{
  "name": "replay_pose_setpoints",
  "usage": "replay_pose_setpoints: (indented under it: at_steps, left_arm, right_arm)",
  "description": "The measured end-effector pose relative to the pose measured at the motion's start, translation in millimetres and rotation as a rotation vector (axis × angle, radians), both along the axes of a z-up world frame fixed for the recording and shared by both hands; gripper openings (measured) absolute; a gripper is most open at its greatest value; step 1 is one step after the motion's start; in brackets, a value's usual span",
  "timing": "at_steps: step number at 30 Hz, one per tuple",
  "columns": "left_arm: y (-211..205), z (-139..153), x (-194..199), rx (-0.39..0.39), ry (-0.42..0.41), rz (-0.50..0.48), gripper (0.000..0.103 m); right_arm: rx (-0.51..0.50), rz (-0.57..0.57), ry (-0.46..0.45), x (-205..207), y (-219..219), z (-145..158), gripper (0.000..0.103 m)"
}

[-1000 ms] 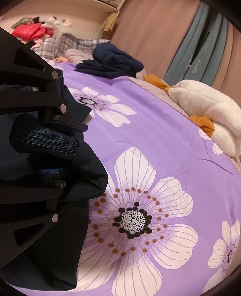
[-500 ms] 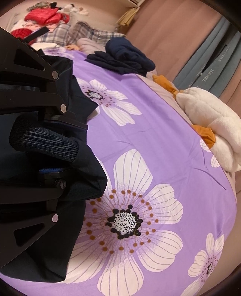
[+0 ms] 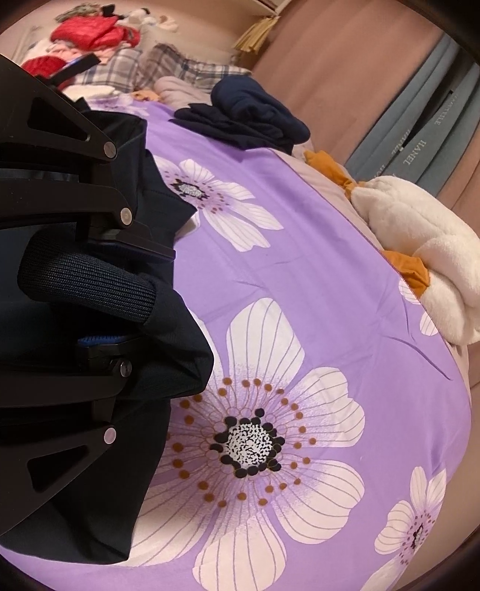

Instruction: Fold large clothes

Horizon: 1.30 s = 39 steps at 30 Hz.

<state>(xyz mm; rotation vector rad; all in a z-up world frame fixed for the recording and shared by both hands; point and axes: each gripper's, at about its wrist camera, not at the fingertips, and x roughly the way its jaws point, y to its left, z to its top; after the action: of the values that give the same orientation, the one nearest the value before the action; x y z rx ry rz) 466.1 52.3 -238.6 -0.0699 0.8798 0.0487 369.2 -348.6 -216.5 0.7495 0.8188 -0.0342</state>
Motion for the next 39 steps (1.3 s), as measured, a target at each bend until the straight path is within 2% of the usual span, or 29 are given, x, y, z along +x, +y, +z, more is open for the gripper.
replay_pose_setpoints:
  at_steps: [39]
  left_arm:
    - [1.0, -1.5, 1.0, 0.020, -0.004, 0.007, 0.063]
  right_arm:
    - [-0.010, -0.021, -0.008, 2.4, 0.6, 4.6, 0.032]
